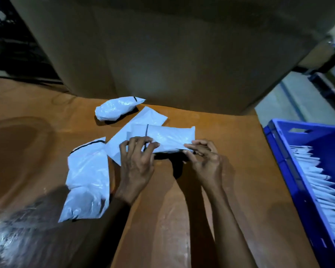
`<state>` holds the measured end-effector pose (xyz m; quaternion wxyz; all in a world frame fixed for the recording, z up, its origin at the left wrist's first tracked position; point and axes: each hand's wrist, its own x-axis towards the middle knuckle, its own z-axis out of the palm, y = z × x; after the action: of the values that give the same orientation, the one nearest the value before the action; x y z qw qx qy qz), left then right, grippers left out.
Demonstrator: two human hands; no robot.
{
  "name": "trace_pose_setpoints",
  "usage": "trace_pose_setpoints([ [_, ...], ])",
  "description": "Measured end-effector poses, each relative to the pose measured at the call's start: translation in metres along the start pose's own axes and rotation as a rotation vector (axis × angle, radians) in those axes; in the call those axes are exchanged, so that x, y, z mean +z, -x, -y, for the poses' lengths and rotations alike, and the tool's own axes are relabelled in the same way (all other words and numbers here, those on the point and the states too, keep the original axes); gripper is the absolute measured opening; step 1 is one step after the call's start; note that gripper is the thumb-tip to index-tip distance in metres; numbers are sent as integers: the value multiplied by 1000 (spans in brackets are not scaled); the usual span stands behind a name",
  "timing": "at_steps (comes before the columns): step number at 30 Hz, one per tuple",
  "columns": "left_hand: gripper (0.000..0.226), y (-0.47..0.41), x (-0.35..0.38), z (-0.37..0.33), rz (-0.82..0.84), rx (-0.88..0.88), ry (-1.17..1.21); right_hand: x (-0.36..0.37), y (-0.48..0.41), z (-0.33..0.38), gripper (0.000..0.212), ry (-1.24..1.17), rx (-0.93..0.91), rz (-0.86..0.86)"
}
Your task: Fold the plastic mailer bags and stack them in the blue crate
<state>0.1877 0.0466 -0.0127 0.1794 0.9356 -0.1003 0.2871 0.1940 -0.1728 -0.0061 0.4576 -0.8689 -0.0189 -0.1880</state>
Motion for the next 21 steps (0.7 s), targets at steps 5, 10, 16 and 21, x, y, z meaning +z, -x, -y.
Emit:
trace_pose_setpoints([
  [5,37,6,40,-55,45,137,128,-59,25,-32,34,-26,186,-133],
  [10,27,40,59,-76,161,119,236,-74,61,-50,26,37,312,-132],
  [16,28,18,57,-87,86,41,263,-63,33,-36,27,264,16,-97],
  [21,56,7,79,-81,363,96,178,-29,19,-51,41,455,-20,91],
])
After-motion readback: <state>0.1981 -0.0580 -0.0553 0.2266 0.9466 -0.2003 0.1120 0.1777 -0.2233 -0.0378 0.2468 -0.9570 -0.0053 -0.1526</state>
